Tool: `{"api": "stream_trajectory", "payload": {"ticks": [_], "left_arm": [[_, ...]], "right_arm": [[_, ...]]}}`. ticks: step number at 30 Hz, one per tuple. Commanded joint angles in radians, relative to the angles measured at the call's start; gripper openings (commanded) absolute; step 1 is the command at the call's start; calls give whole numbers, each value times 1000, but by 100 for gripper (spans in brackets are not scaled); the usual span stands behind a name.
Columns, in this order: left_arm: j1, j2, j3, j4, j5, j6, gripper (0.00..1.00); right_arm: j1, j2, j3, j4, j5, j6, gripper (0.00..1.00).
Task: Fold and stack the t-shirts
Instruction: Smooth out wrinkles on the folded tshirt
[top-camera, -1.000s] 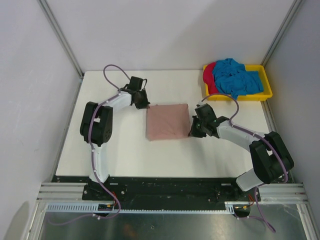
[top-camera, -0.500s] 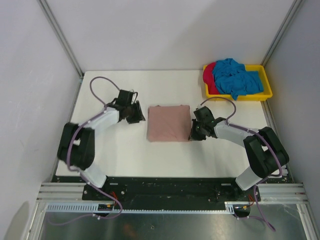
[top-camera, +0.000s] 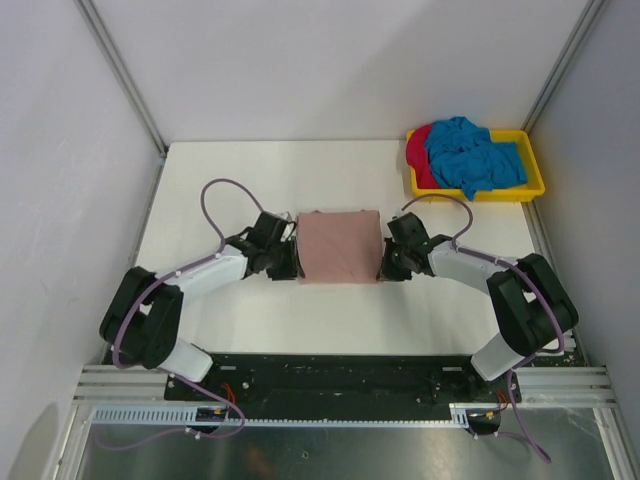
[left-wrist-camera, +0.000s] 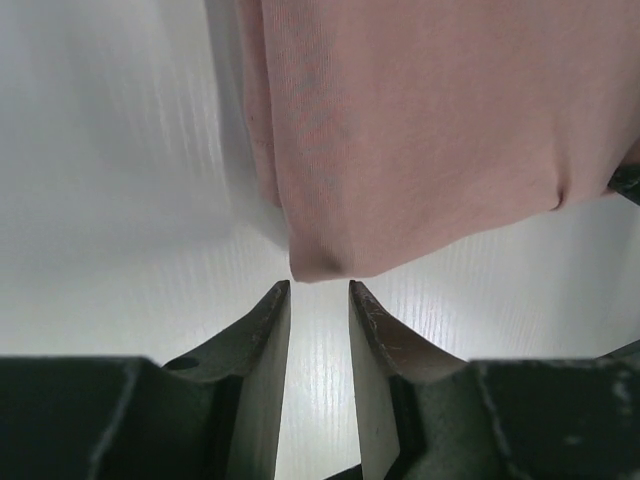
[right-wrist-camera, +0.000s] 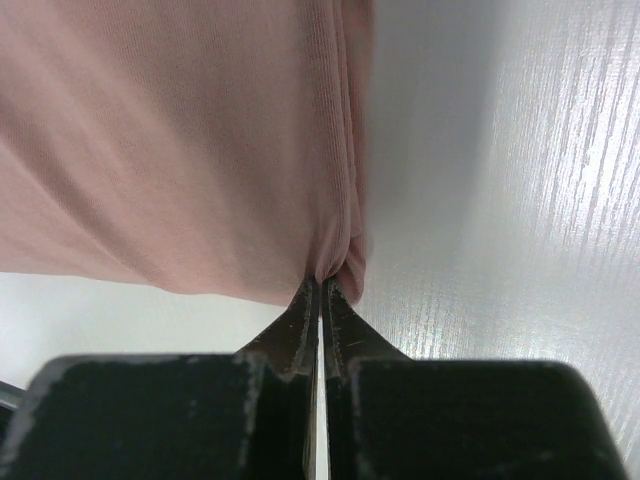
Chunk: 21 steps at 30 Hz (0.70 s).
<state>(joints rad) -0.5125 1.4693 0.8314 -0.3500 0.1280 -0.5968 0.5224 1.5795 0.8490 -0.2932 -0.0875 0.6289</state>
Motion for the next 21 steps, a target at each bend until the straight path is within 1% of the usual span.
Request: {"api": "stream_trajectory", "payload": {"ticks": [1,8,11,13,14,17,19,21], "left_arm": [[-16,34,3,52,1,-26,34],[-22,60,-1,62,-8,-35,35],[-27,70,-5,76,-4,-38,33],[-31,79,-6,88,-1,-42,28],[-34,85,-6,90,-2,-45,23],[-38,90,-6,93,-20,-51,6],[-38,77,-11,90,-50,-52,1],[-37,53,-13,83,-88,-50,0]], "right_arm": [[0,7,1,17,0,10,0],[-2,1,1,22,-4,13,0],[-2,-1,1,21,-3,12,0],[-3,-4,1,17,0,14,0],[-4,-5,1,17,1,14,0],[-7,-6,1,19,2,12,0],[-12,-11,1,13,5,10,0],[-19,-17,1,3,12,5,0]]}}
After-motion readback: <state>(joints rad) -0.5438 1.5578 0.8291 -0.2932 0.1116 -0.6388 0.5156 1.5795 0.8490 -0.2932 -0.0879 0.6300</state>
